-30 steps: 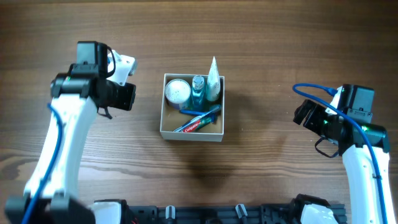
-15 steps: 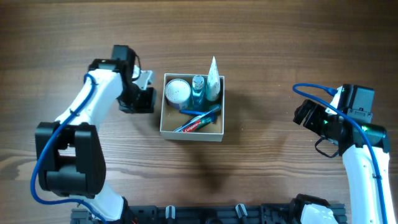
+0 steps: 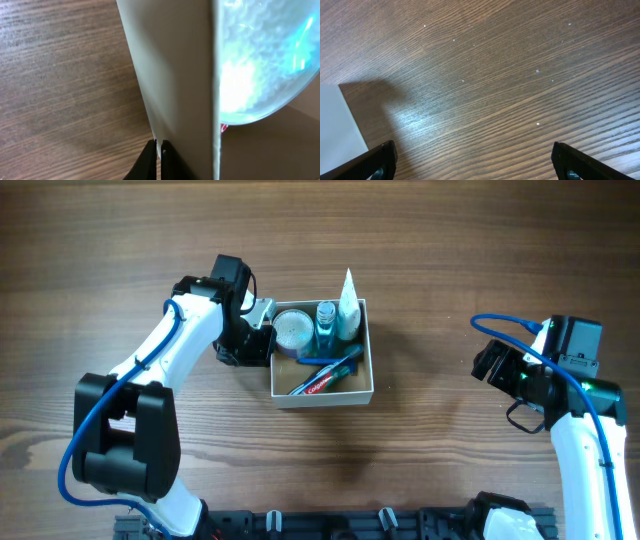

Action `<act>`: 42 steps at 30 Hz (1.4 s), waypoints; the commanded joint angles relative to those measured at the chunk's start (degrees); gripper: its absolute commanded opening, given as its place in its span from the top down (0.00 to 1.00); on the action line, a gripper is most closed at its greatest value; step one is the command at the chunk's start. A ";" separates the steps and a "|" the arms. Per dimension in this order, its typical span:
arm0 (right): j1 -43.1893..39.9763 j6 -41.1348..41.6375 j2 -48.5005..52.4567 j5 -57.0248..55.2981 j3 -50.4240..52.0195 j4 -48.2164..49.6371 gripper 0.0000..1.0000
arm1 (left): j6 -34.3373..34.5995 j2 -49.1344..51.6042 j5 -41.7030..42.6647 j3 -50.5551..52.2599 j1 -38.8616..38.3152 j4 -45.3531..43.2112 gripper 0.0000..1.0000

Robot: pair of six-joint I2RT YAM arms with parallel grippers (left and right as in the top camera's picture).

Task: Pack container

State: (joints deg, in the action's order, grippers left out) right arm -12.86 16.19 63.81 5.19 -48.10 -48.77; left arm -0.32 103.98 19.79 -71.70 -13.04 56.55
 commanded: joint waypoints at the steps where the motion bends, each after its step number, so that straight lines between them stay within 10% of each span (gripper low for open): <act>1: -0.20 -0.98 0.28 0.90 0.02 0.07 0.00 | 0.81 -0.11 -2.08 -0.33 -0.20 -1.33 0.83; 7: -0.15 -2.78 0.28 2.78 -4.11 2.12 0.00 | 0.79 -0.17 -8.92 -0.33 -0.20 -4.79 0.63; 8: -0.09 -3.91 0.28 2.80 -6.01 2.21 0.00 | 0.81 -0.26 -9.77 -0.33 -0.17 -6.32 0.41; 10: 0.55 -7.13 0.57 2.78 -10.08 2.19 0.00 | 0.81 -0.59 -11.76 -0.33 -0.20 -9.14 0.28; 11: 1.22 -10.08 1.14 2.78 -12.79 2.14 0.00 | 0.83 -0.94 -13.09 -0.33 -0.20 -10.84 0.00; 26: 5.31 -22.14 9.86 0.87 -19.87 24.50 0.00 | 0.79 -14.99 -29.94 -0.33 1.73 -31.69 0.00; 42: 5.31 -17.07 -7.63 0.85 -14.82 7.17 0.00 | 6.82 -36.37 -25.62 6.75 -1.05 -19.91 0.00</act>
State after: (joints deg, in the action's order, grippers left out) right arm -7.90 -3.27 64.07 6.39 -66.32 -41.23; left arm 5.13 76.09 -7.60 -70.50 -12.12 36.05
